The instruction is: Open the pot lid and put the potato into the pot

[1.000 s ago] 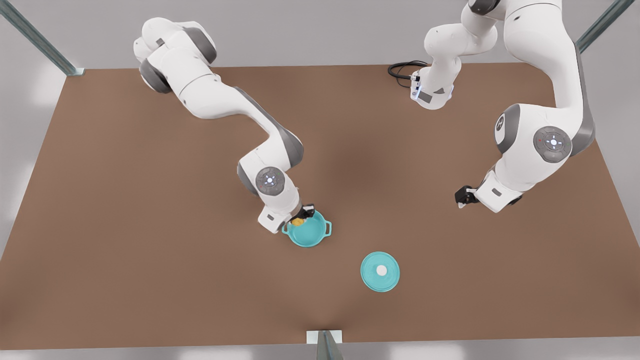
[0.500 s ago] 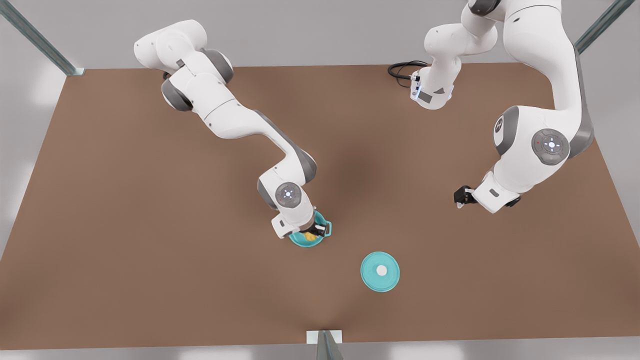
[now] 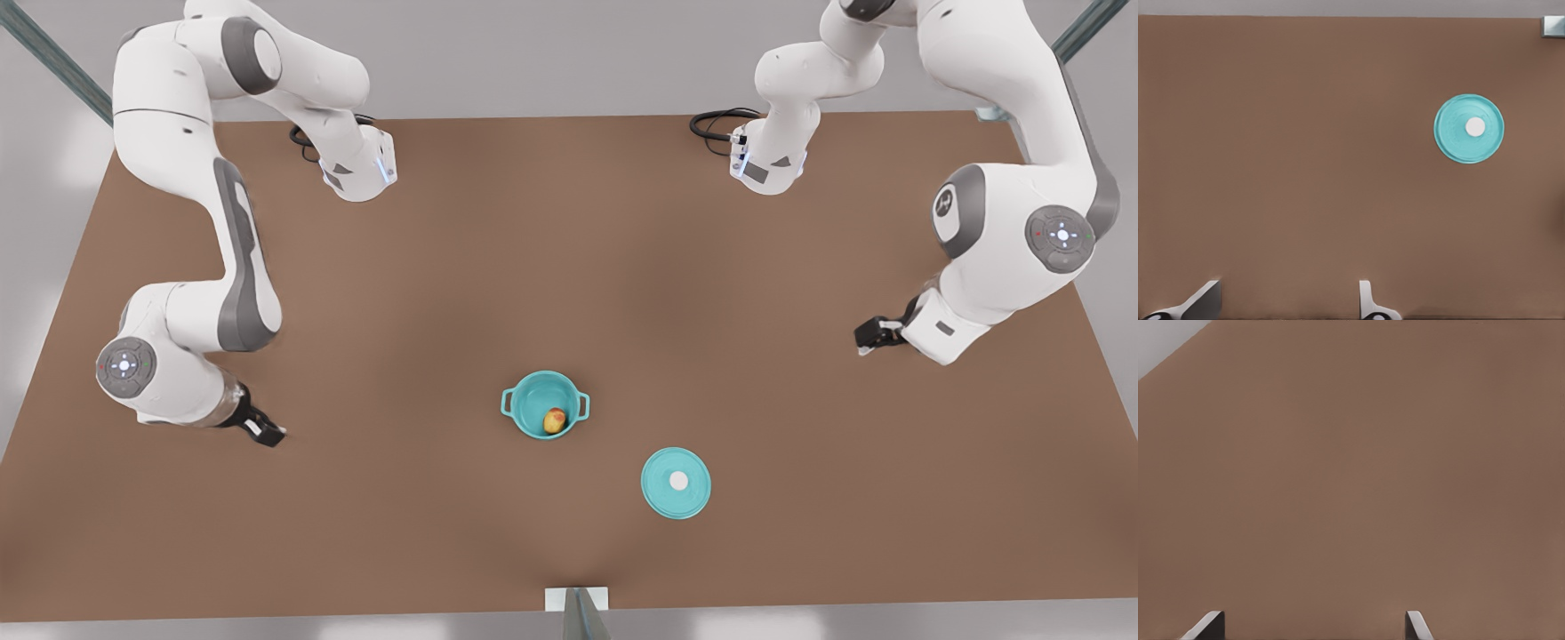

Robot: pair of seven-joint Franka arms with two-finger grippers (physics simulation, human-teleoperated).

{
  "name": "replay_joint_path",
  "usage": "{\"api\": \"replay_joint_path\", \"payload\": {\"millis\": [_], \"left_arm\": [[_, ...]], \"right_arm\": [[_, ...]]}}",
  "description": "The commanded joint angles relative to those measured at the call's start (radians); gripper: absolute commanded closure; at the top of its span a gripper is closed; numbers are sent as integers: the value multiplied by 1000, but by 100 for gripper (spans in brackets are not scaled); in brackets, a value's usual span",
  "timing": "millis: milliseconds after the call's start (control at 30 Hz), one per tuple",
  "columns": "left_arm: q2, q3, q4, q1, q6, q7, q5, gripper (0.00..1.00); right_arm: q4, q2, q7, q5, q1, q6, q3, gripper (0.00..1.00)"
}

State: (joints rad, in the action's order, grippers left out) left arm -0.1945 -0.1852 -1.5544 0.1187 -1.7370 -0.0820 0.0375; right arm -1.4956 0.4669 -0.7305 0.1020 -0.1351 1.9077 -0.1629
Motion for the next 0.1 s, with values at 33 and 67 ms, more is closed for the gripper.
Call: {"api": "replay_joint_path", "payload": {"millis": [33,67], "left_arm": [[1,-4,1,-11,82,-4,-2,0],[-2,-5,1,-11,80,-4,-4,0]], "right_arm": [[-3,-8,661,-2,-9,-42,-3,0],[-5,-8,660,-7,-9,-44,-4,0]]}}
